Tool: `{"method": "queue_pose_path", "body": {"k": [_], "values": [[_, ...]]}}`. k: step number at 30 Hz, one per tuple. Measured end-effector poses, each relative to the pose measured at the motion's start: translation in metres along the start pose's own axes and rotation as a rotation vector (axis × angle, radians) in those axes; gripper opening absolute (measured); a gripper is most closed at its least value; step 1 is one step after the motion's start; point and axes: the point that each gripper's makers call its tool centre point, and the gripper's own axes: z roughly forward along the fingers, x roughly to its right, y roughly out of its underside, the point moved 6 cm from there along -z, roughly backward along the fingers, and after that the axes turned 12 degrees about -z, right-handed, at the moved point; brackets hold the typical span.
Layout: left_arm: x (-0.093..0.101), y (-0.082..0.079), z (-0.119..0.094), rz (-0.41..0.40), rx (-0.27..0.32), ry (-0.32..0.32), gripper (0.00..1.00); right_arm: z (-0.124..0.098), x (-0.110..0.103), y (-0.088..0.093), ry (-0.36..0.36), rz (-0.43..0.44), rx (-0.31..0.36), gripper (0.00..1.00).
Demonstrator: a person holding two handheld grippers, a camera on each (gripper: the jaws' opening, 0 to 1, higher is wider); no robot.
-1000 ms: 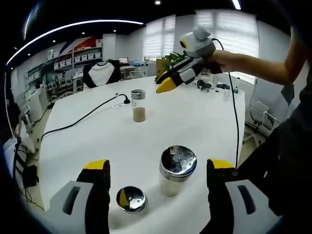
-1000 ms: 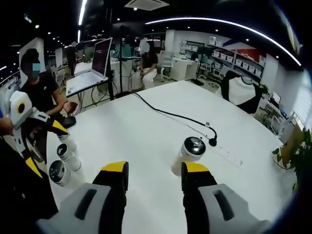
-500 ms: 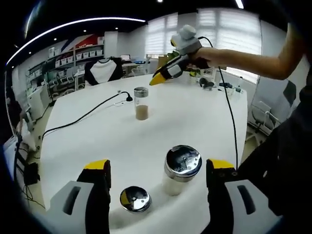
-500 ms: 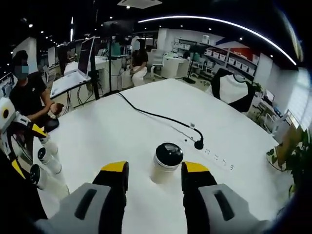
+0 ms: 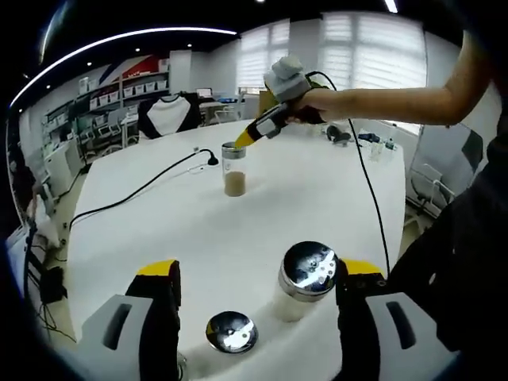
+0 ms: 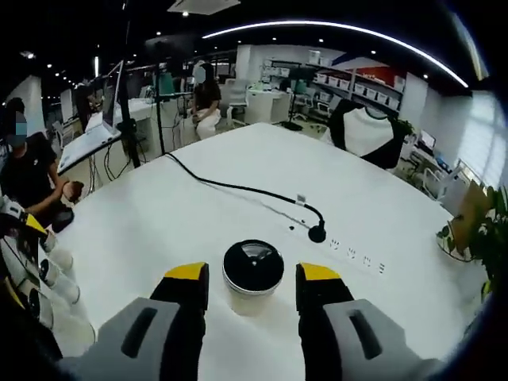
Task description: Rotate the seasoning bottle until the label or dispensing opening points toward the visible target arrow and the bottle remains upright within the marked orientation range
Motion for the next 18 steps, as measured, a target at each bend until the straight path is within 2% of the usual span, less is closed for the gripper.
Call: {"method": "queue_pose_path", "body": {"k": [9,18], "values": [[-0.004,-0.001,-0.005,-0.031,0.015,-0.041,0.85,0.019,-0.001,0.005,-0.016,-0.010,-0.029,0.41],[-0.005,0.004,-0.013,-0.061,0.013,-0.079,0.84,0.016,-0.002,0.007,-0.031,0.007,-0.018,0.35]]}}
